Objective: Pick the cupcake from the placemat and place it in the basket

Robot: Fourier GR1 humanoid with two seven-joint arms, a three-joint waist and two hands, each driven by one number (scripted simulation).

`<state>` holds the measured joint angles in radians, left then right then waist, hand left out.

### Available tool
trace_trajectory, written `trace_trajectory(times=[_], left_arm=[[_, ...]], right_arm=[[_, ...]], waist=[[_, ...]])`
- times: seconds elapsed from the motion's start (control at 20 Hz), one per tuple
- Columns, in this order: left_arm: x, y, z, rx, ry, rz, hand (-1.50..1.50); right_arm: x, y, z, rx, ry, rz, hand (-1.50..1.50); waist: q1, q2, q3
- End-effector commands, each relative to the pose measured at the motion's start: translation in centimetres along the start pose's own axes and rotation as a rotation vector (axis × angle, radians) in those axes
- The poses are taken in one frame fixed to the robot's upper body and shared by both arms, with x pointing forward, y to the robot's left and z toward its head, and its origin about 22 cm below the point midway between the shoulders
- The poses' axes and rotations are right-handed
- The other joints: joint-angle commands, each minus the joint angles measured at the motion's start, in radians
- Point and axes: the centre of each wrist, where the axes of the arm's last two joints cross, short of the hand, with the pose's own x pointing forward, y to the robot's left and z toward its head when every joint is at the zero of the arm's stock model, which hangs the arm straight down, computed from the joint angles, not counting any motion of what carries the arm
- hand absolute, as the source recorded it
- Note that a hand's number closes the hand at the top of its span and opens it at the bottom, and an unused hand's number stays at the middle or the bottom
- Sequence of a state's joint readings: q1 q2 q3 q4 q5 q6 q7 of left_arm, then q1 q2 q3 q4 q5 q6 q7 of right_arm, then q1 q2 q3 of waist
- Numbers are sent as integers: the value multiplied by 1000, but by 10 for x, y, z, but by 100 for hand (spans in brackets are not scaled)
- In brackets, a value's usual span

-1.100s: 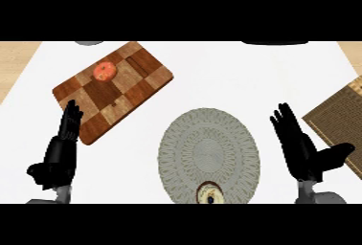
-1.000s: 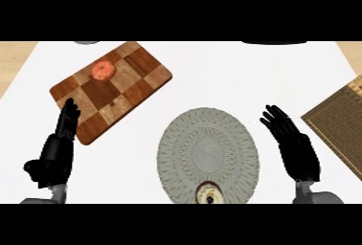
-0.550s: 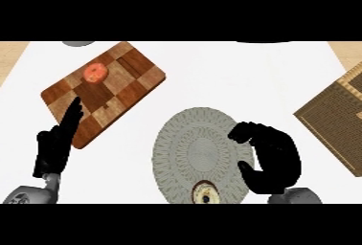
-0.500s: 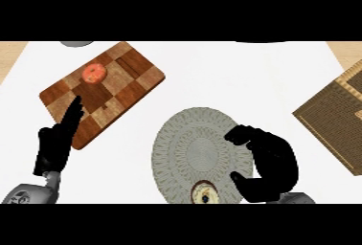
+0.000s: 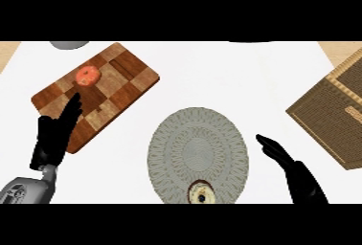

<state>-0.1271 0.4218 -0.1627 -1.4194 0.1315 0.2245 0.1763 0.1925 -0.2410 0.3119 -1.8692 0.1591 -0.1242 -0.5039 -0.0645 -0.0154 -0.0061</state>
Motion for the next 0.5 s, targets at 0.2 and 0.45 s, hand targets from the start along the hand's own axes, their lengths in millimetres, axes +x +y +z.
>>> trace_trajectory(times=[0.2,0.45], left_arm=[[12,10,-6,-1,-8,-22,0],[14,-5,-10,-37,2,-6,0]], right_arm=[[52,-64,22,473,269,402,-150],[114,-60,8,622,317,371,-150]], waist=[[15,5,-1],[41,12,3]])
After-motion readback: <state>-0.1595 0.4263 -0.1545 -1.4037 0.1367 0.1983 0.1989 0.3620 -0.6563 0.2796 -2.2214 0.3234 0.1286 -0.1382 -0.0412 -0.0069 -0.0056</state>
